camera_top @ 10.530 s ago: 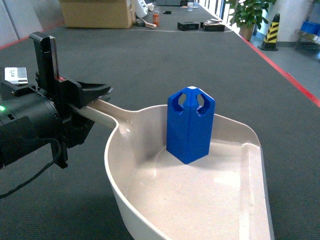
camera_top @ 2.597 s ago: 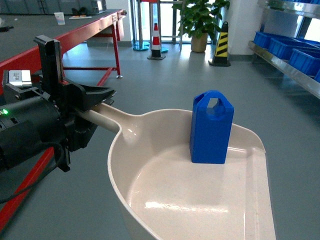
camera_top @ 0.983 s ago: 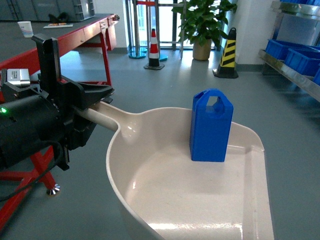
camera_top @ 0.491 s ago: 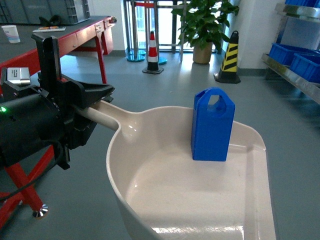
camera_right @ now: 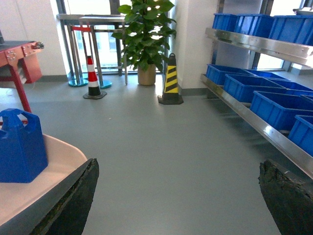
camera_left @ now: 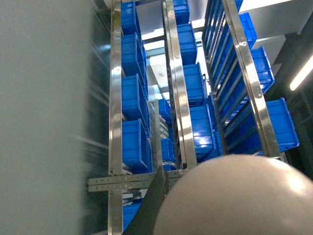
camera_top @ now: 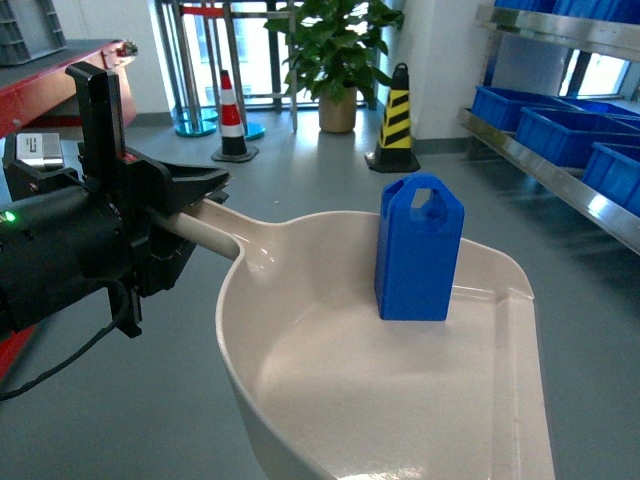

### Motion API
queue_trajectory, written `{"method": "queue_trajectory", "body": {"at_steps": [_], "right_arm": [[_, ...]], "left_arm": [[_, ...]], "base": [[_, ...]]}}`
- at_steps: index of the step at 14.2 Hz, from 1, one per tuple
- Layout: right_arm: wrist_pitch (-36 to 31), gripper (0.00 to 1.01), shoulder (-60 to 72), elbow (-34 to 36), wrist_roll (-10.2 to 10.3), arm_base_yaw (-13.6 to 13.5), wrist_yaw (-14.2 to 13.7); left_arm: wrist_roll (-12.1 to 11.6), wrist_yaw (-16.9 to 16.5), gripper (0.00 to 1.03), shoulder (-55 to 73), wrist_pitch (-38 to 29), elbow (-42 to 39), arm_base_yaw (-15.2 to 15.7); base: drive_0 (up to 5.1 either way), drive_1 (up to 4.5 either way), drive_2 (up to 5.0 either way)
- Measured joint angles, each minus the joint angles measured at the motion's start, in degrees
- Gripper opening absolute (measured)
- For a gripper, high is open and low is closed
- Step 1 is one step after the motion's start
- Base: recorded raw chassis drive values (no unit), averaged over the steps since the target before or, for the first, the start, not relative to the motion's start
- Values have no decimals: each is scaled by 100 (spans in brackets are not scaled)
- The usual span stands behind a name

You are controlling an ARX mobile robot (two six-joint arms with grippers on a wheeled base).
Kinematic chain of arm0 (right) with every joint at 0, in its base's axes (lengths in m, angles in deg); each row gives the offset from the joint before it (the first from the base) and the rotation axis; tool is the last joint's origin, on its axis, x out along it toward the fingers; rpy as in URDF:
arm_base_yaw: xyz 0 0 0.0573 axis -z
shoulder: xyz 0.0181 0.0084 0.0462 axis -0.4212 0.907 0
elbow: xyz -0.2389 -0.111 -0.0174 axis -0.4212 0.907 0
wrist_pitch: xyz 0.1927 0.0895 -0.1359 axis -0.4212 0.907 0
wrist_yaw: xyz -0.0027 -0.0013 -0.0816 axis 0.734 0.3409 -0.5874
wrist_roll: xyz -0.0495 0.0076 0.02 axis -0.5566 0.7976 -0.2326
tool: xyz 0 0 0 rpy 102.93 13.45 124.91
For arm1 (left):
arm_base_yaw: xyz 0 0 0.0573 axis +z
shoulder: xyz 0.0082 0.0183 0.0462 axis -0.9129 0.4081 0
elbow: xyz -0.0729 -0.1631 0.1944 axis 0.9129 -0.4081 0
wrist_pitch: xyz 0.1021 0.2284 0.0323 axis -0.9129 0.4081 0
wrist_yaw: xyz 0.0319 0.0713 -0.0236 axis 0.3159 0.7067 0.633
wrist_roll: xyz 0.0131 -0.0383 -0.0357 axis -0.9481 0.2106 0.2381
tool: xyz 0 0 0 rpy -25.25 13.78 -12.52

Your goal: Place part in tray to right shelf

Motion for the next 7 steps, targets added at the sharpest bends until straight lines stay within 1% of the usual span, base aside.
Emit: {"method": "queue_trajectory", "body": {"at_steps": [7], "right_arm": [[0, 98, 0, 0, 0, 0, 0]], "left_arm": [[0, 0, 13, 0, -4, 0, 7]], "base": [[-220, -220, -220]]}}
